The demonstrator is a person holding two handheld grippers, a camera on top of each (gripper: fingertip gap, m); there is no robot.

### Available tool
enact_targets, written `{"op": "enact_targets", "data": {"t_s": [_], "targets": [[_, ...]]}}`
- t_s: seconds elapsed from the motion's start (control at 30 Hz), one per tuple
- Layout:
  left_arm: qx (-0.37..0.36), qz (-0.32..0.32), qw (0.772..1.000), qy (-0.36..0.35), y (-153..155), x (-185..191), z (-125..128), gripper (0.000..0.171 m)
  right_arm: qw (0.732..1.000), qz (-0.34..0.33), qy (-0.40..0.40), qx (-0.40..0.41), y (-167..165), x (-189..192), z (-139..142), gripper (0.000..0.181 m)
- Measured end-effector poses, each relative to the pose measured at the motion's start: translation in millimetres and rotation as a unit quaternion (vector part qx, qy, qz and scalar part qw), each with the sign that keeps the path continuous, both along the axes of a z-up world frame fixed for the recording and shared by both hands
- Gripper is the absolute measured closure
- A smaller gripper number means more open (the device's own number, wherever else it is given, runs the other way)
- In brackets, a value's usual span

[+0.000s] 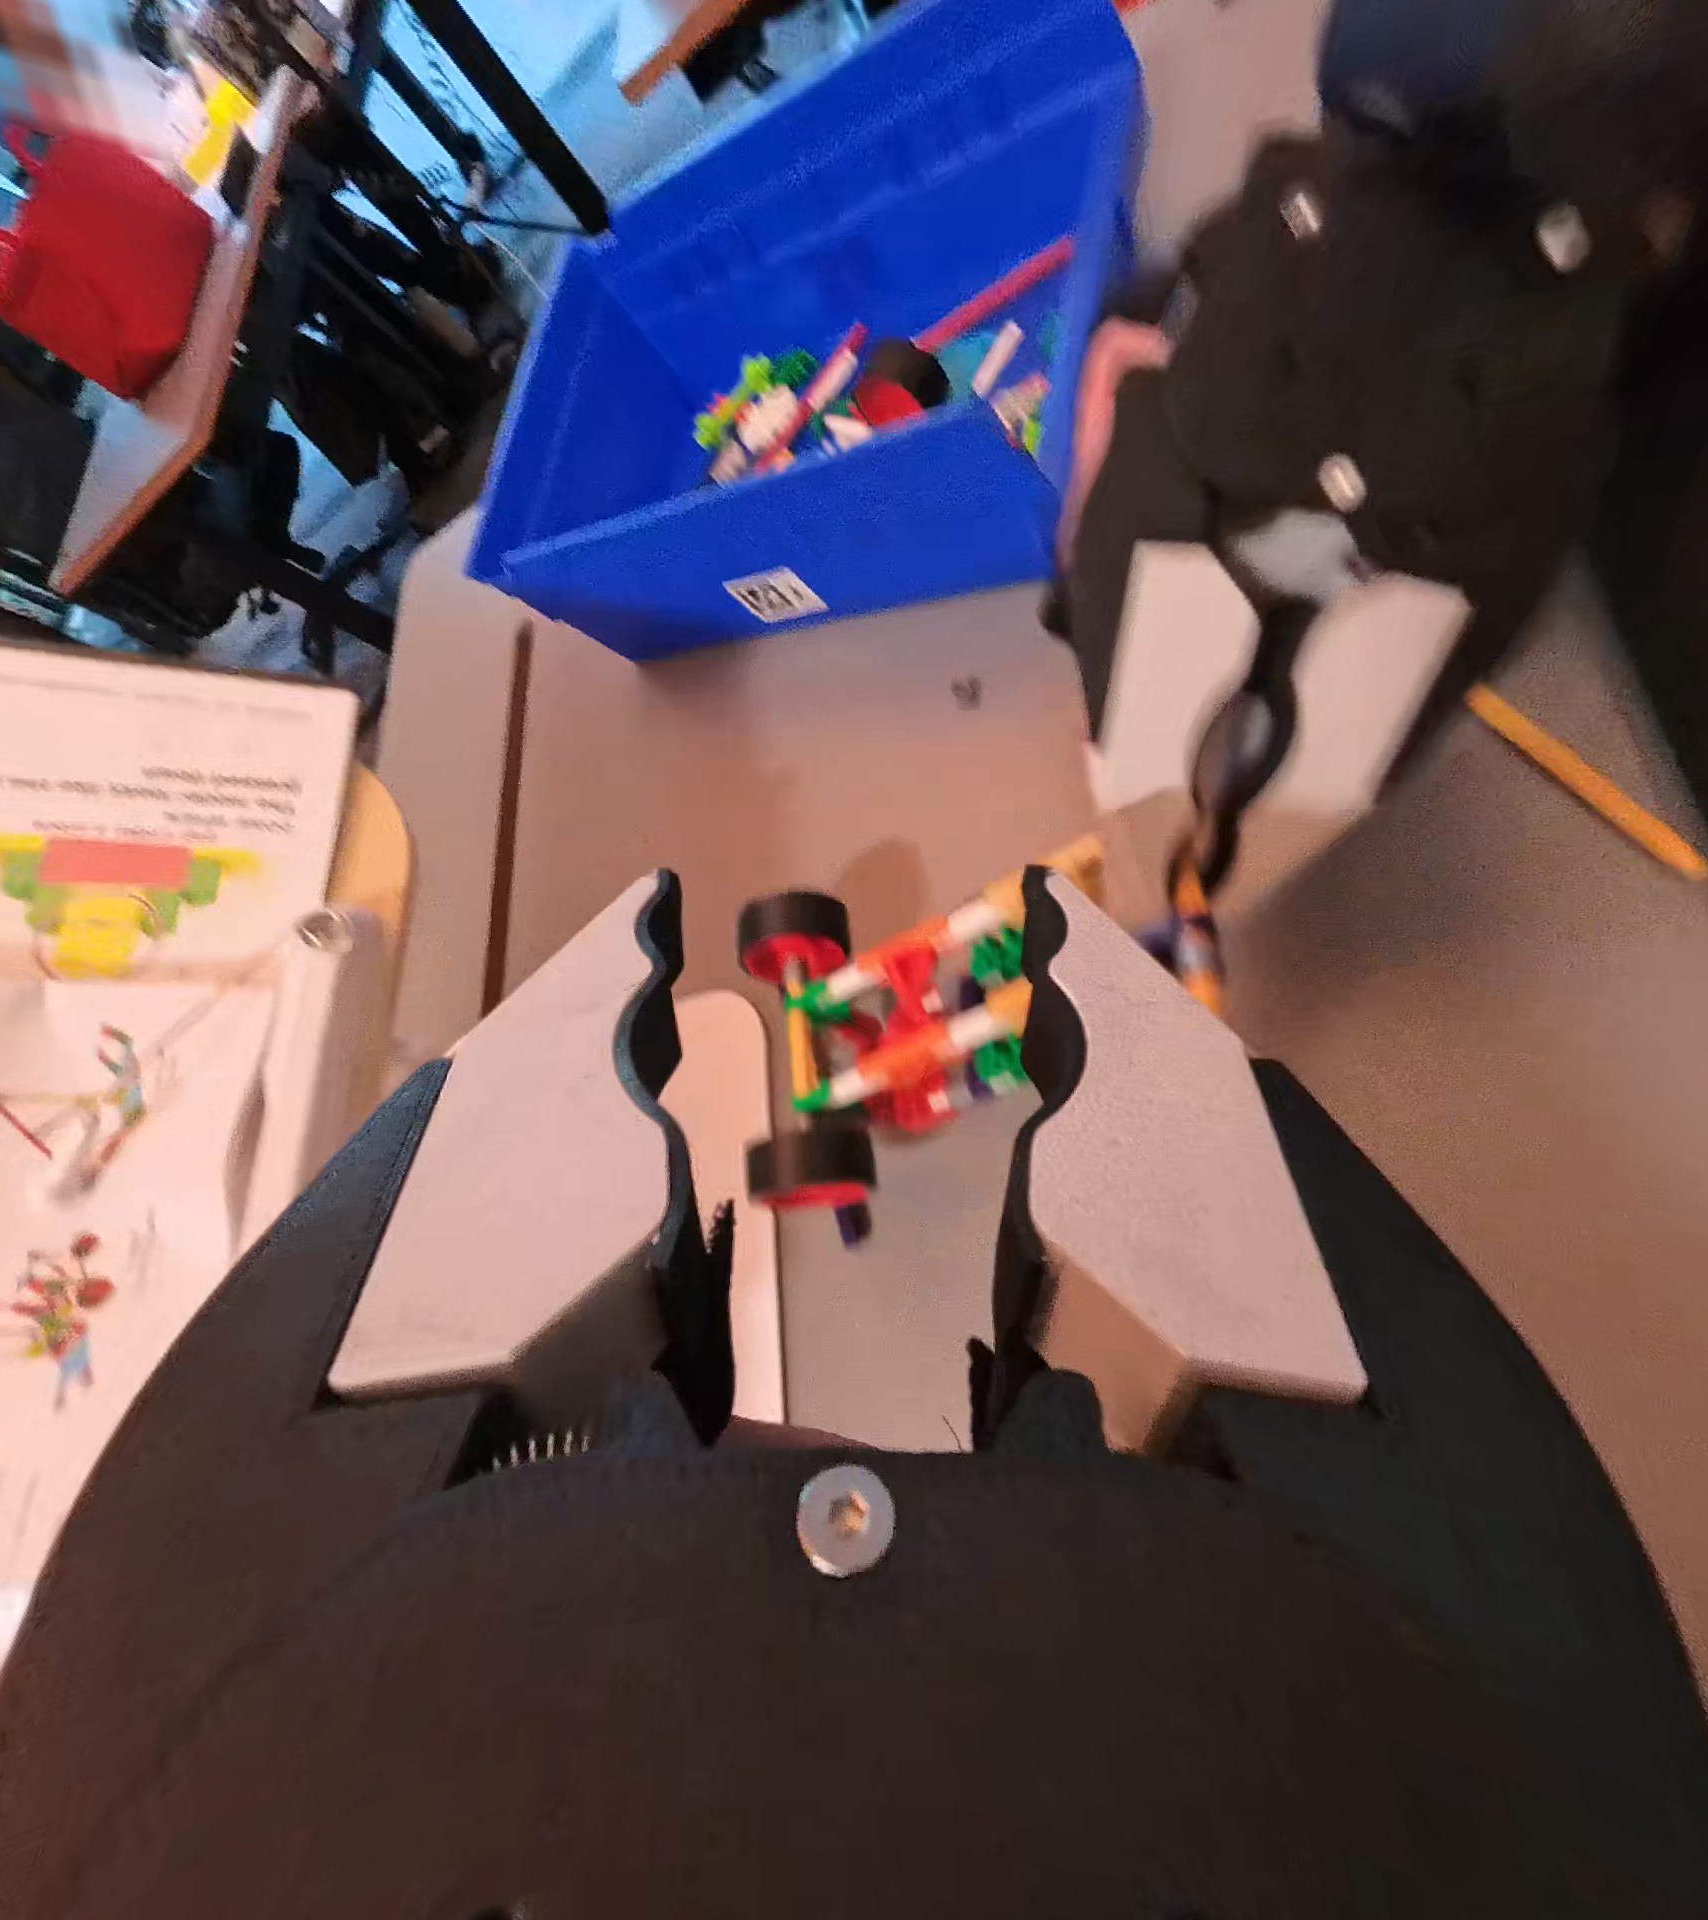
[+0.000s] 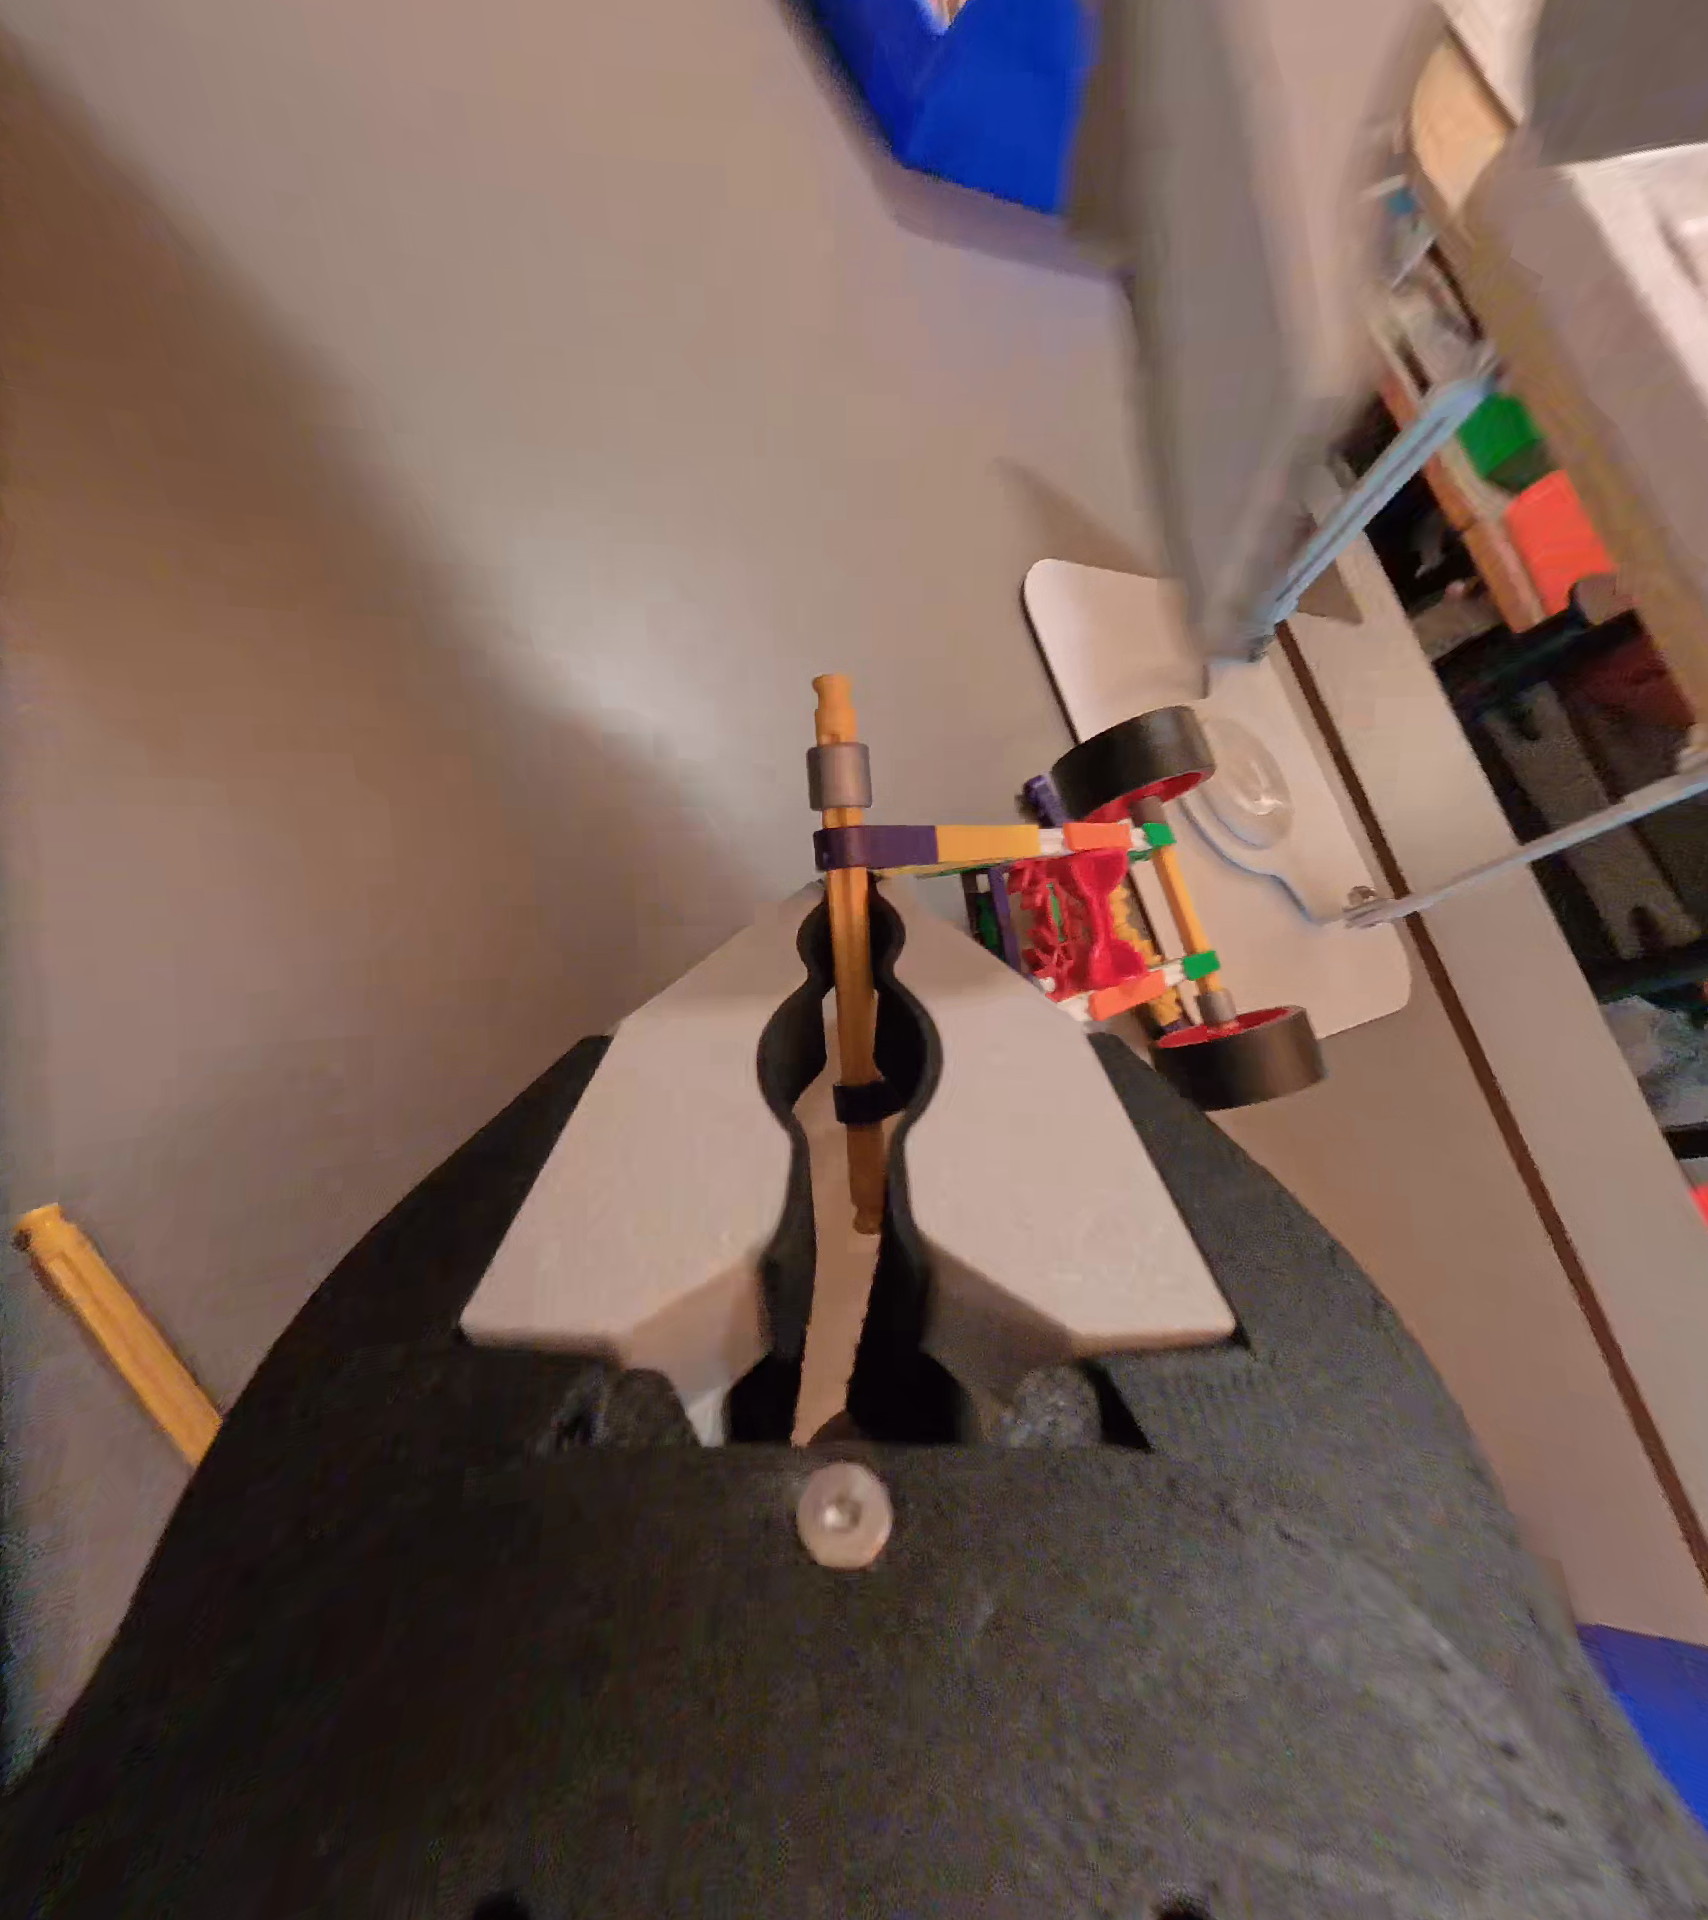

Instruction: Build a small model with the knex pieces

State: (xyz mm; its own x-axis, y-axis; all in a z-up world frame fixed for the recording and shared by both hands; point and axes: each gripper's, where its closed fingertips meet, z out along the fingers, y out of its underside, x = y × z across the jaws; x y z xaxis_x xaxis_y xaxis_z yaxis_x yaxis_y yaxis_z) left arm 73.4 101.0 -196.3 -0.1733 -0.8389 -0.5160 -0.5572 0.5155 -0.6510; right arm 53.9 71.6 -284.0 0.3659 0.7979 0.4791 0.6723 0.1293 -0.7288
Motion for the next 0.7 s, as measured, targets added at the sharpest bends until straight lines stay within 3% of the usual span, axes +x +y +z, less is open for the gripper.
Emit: {"op": "enact_targets", "data": {"t_s": [0.07, 0.2, 0.27, 0.33, 0.43, 0.5, 0.57, 0.7], "targets": [[0.017, -0.017, 0.999, 0.037, -12.9, -18.7, -23.6, 0.107, 1.000, 0.010, 0.004, 0.012, -3.4, -1.4, 6.0, 0.181], [0.082, -0.024, 0.992, 0.088, -20.5, -20.9, -78.1, 0.105, 0.999, 0.015, -0.004, 0.040, -6.9, -5.1, 12.1, 0.181], [0.078, -0.026, 0.994, 0.077, -20.9, -18.8, -88.4, 0.102, 0.998, 0.015, -0.007, 0.052, -7.9, -5.9, 15.0, 0.181], [0.078, -0.034, 0.996, 0.030, -26.2, -7.3, -84.0, 0.110, 0.998, 0.016, -0.012, 0.066, -8.9, -8.2, 17.9, 0.181], [0.112, -0.037, 0.993, -0.005, -28.4, 7.7, -84.8, 0.146, 0.996, 0.019, -0.010, 0.086, -10.5, -11.6, 23.5, 0.181], [0.137, -0.022, 0.990, -0.031, -20.0, 11.9, -79.2, 0.152, 0.993, -0.006, -0.009, 0.121, -3.8, -4.3, 31.5, 0.178], [0.123, -0.018, 0.991, -0.045, -15.8, 9.9, -70.1, 0.153, 0.990, -0.026, 0.012, 0.140, -2.1, 5.2, 47.1, 0.160], [0.084, -0.017, 0.994, -0.072, -11.7, 1.2, -55.6, 0.154, 0.987, -0.065, 0.006, 0.146, 4.9, 31.1, 54.6, 0.151]]}}
